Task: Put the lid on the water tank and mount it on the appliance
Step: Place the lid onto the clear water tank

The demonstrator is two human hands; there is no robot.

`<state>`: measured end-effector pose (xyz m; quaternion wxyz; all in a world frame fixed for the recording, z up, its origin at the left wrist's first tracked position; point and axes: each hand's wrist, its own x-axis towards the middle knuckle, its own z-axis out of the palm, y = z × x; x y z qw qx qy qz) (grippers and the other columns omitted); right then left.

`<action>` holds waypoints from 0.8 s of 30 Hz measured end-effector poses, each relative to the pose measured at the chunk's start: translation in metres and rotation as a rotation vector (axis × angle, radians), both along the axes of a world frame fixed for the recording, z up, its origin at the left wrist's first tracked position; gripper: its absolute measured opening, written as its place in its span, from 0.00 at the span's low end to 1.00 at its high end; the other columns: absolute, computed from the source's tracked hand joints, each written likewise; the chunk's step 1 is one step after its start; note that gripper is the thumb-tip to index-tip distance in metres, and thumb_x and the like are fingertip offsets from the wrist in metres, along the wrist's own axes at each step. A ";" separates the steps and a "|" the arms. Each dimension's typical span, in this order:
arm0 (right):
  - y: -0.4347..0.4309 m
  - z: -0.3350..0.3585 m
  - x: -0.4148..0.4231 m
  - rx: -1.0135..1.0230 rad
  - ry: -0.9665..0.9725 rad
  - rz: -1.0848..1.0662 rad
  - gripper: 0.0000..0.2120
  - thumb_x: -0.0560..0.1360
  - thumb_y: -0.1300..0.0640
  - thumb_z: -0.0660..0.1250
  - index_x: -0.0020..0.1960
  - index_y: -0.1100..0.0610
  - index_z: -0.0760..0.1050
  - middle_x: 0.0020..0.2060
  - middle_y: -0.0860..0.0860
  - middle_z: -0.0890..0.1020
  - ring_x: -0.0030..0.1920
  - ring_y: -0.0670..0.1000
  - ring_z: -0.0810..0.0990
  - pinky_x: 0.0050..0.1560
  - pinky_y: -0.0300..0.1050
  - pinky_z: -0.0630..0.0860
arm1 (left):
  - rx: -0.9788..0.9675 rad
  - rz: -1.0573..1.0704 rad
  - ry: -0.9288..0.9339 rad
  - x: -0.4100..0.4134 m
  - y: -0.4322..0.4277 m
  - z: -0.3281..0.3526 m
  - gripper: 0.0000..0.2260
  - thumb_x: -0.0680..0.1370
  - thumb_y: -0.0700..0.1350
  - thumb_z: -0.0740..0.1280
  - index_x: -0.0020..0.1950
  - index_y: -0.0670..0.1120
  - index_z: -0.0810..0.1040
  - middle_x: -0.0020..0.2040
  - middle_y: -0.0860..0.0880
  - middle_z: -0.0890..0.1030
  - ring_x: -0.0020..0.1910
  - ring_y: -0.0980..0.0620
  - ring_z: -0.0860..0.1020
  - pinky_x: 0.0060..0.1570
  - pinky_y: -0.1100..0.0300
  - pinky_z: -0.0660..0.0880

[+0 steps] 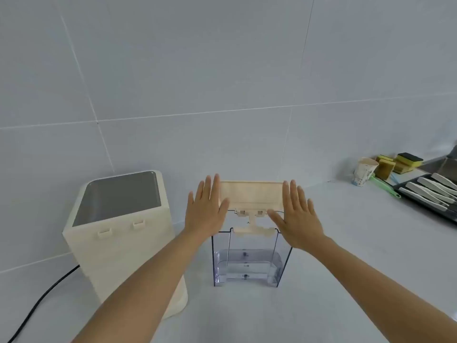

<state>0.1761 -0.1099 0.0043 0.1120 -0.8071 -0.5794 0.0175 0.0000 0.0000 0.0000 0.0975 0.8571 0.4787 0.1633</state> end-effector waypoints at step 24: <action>0.046 0.026 0.020 0.142 1.024 -0.290 0.28 0.76 0.48 0.57 0.70 0.62 0.57 0.67 0.57 0.67 0.66 0.56 0.66 0.56 0.44 0.61 | -0.509 0.234 -0.320 0.024 0.024 0.030 0.20 0.78 0.47 0.54 0.66 0.37 0.65 0.61 0.40 0.73 0.53 0.43 0.71 0.47 0.58 0.65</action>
